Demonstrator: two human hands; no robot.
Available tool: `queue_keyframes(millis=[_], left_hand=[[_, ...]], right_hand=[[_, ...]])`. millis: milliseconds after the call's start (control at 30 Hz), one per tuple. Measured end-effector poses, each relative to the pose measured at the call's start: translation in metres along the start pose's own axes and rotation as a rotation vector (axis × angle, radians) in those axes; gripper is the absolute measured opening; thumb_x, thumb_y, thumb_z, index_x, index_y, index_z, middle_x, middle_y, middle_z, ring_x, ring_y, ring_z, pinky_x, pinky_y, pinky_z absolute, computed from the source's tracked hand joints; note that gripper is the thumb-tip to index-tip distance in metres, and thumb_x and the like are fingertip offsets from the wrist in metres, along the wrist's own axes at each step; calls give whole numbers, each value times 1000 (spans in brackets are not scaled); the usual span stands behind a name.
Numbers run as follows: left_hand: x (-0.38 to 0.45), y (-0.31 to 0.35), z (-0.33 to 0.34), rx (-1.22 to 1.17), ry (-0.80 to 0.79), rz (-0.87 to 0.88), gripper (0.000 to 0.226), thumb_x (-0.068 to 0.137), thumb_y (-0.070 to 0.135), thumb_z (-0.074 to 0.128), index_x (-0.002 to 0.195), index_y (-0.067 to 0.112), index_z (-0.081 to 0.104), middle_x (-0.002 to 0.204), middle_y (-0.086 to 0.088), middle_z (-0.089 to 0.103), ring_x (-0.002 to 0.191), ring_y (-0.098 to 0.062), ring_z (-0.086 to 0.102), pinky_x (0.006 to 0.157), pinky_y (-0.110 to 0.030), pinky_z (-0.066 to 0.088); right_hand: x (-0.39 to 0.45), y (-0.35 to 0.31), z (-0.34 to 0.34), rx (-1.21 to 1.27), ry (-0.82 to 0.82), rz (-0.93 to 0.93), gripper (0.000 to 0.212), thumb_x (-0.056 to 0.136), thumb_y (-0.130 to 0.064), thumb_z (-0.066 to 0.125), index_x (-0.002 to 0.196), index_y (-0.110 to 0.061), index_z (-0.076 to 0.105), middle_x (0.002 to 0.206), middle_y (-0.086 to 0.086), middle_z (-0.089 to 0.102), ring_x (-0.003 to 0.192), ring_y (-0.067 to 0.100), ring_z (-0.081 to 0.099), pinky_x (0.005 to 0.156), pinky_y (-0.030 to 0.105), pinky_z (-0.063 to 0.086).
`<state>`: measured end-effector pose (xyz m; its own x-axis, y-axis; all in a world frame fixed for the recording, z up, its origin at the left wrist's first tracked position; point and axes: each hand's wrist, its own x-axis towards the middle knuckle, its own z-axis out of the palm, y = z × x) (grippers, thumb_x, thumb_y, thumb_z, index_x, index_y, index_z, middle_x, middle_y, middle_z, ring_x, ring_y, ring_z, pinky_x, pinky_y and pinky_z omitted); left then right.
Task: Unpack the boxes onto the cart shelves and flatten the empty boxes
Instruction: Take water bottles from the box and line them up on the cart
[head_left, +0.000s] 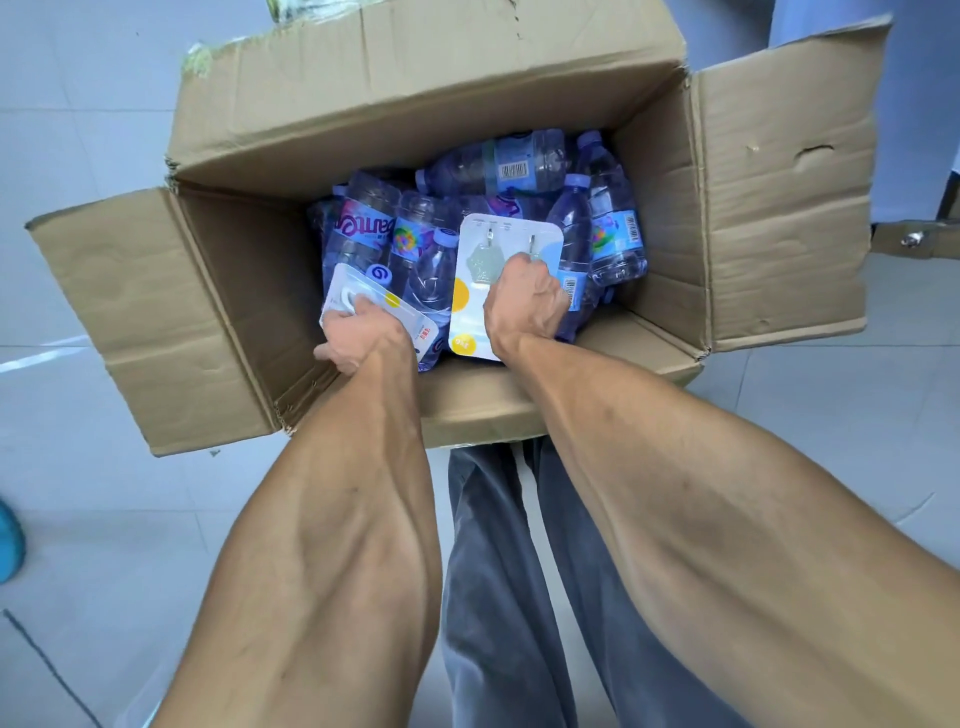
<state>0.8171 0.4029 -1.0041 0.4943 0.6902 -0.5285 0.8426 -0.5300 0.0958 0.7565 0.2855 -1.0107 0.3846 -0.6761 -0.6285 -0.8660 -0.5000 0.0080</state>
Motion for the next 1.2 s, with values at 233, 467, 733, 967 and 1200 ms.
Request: queue_keyframes(millis=[233,467,733,967,1200], left_hand=[[-14,5,-14,185,2,118,33,99,24,51,126,7,59,135,-14,43,109,-35,58,88,-37,42],[-77,39,-74,419,8,451,30,98,21,53,122,3,56,125,-17,51,114,-35,55,86,-44,45],[-203,65,-186,419,-75,554,35,98,29,53,125,6,52,126,-19,48,106,-37,60,86,-40,44],[-324,32,-275,370,-188,739,42,102,37,47,128,4,51,130,-22,50,116,-40,55,95,-42,44],[-440,-5,-338,350,-151,906,40,102,41,48,115,5,59,123,-18,48,104,-37,60,84,-39,46]], right_hand=[[-12,12,-21,52,28,-12,25,90,-7,52,115,-7,53,114,13,59,99,30,64,69,36,39],[-38,17,-108,74,44,-15,28,91,-15,56,117,-4,55,112,13,64,102,31,65,79,37,47],[-132,45,-255,177,156,-12,24,91,-15,55,114,-7,56,111,12,66,102,29,66,80,34,49],[-234,114,-354,342,304,86,23,92,-10,49,109,-10,65,110,10,69,104,30,66,82,36,50],[-323,205,-422,494,424,198,19,90,-8,53,99,-10,70,102,10,71,97,30,68,79,35,51]])
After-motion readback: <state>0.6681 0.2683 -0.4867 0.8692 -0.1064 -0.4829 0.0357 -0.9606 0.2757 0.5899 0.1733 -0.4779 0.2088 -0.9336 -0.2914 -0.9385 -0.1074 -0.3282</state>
